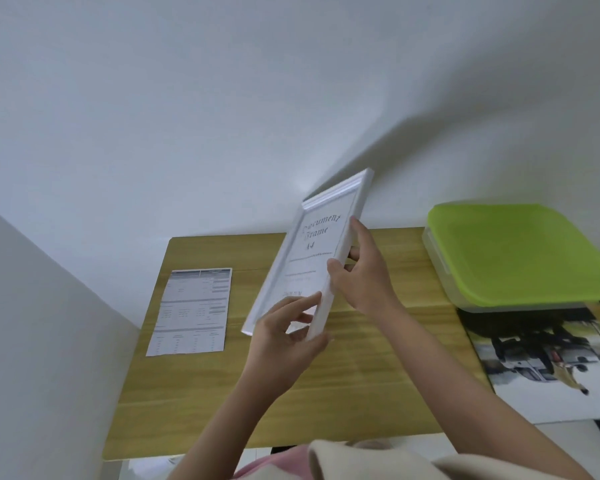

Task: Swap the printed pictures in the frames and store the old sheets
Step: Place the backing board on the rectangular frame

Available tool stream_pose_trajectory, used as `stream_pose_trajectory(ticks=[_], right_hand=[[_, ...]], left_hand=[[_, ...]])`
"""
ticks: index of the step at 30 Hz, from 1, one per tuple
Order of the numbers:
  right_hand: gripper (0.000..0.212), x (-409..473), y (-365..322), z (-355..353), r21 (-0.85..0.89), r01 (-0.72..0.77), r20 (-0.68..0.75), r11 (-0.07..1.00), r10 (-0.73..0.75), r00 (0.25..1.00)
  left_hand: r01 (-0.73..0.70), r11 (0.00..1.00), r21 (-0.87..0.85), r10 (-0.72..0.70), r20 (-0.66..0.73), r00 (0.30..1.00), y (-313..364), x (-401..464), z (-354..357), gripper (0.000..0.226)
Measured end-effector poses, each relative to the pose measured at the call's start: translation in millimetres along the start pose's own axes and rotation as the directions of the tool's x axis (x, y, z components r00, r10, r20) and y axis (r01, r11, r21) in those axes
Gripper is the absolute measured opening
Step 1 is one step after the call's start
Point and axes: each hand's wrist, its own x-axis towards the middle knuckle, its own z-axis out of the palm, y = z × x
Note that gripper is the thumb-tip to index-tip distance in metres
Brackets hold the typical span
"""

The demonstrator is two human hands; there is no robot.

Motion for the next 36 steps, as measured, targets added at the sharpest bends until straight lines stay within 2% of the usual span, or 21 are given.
stream_pose_trajectory(ticks=[3,5,7,8,10,12,15,19,24,27,32,36], right_hand=[[0.063,-5.2,10.4,-4.4,0.086,-0.024,-0.088,0.996,0.031,0.996],[0.056,-7.9,15.2,-9.6,0.140,-0.042,-0.161,0.989,0.065,0.985],[0.051,-9.6,20.1,-16.0,0.185,-0.034,-0.196,0.982,0.071,0.978],[0.049,-10.4,21.8,-18.8,0.208,-0.020,-0.204,0.978,0.063,0.977],[0.047,-12.3,22.8,-23.3,0.249,0.023,-0.212,0.968,0.031,0.977],[0.048,-12.1,21.8,-27.0,0.269,0.080,-0.225,0.960,-0.018,0.974],[0.050,-6.3,17.3,-34.3,0.280,0.147,-0.236,0.949,-0.081,0.968],[0.049,6.1,6.7,-50.9,0.218,0.228,-0.278,0.949,-0.164,0.947],[0.048,32.3,-14.0,-76.6,0.112,0.349,-0.360,0.930,-0.290,0.887],[0.050,56.5,-30.4,-95.8,0.088,0.416,-0.399,0.905,-0.351,0.847],[0.050,105.4,-71.5,-135.2,0.058,0.554,-0.411,0.830,-0.486,0.771],[0.053,143.0,-106.0,-169.2,0.008,0.661,-0.427,0.750,-0.596,0.680]], left_hand=[[0.009,1.000,-0.028,-0.009,-0.028,1.000,-4.1,5.9,-7.8,0.038],[-0.013,0.992,0.129,0.033,-0.151,0.988,-11.7,14.1,-21.1,0.034],[0.012,0.941,0.338,0.083,-0.266,0.960,-19.0,23.2,-38.4,0.036],[0.051,0.933,0.356,0.064,-0.304,0.950,-20.5,27.1,-46.1,0.037],[0.113,0.960,0.257,-0.029,-0.309,0.951,-22.3,33.0,-58.2,0.037],[0.131,0.984,0.123,-0.098,-0.245,0.964,-21.7,37.6,-65.1,0.038],[0.105,0.994,0.022,-0.098,-0.209,0.973,-14.1,43.0,-67.6,0.045],[0.010,0.998,-0.059,-0.021,-0.197,0.980,7.4,55.8,-61.3,0.050],[-0.134,0.990,-0.049,0.123,-0.188,0.975,40.6,88.2,-54.0,0.059],[-0.230,0.973,-0.036,0.217,-0.221,0.951,66.5,110.7,-43.1,0.066],[-0.377,0.924,-0.068,0.347,-0.267,0.899,114.2,149.8,-22.5,0.065],[-0.479,0.874,-0.084,0.445,-0.260,0.857,158.1,185.2,-12.6,0.063]])
